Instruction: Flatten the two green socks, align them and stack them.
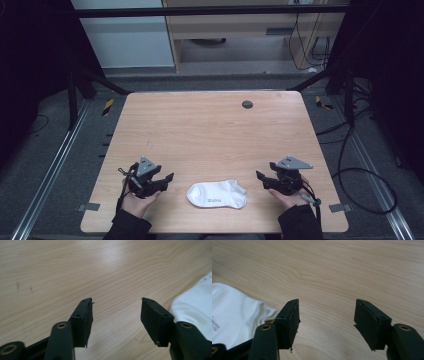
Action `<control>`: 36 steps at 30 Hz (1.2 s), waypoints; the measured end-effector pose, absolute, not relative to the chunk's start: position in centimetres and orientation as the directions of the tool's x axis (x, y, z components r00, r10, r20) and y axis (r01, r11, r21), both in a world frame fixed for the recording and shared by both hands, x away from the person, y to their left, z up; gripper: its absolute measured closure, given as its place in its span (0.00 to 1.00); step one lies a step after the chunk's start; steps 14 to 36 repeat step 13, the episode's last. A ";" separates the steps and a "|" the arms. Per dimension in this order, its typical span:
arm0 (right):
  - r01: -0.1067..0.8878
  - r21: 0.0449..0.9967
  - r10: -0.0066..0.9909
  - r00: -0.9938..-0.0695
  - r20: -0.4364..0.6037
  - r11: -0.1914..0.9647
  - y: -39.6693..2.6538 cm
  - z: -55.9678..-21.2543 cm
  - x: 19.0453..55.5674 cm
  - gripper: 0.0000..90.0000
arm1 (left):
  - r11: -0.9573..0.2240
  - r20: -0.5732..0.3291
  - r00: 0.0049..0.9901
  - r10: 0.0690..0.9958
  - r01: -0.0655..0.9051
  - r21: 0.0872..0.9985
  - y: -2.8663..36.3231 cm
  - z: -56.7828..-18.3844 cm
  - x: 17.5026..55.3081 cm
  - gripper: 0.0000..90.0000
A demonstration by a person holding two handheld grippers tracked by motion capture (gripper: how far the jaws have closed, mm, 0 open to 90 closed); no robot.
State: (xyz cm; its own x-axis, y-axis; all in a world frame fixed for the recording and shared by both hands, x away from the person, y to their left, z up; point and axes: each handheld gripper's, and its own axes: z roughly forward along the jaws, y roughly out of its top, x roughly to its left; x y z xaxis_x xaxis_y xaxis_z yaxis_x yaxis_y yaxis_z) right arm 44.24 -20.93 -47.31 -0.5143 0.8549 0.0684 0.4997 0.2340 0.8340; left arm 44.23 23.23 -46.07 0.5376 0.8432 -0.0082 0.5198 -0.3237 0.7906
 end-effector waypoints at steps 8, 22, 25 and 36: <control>0.531 0.825 0.900 -0.430 0.066 0.194 -24.3 -48.5 45.1 0.30 | -0.307 0.012 0.483 0.876 0.537 0.786 26.5 -46.7 45.2 0.34; 0.539 0.823 0.917 -0.395 0.059 0.179 -25.7 -48.9 45.3 0.26 | -0.289 0.016 0.455 0.891 0.539 0.791 27.7 -47.0 45.6 0.33; 0.539 0.823 0.917 -0.395 0.059 0.179 -25.7 -48.9 45.3 0.26 | -0.289 0.016 0.455 0.891 0.539 0.791 27.7 -47.0 45.6 0.33; 0.539 0.823 0.917 -0.395 0.059 0.179 -25.7 -48.9 45.3 0.26 | -0.289 0.016 0.455 0.891 0.539 0.791 27.7 -47.0 45.6 0.33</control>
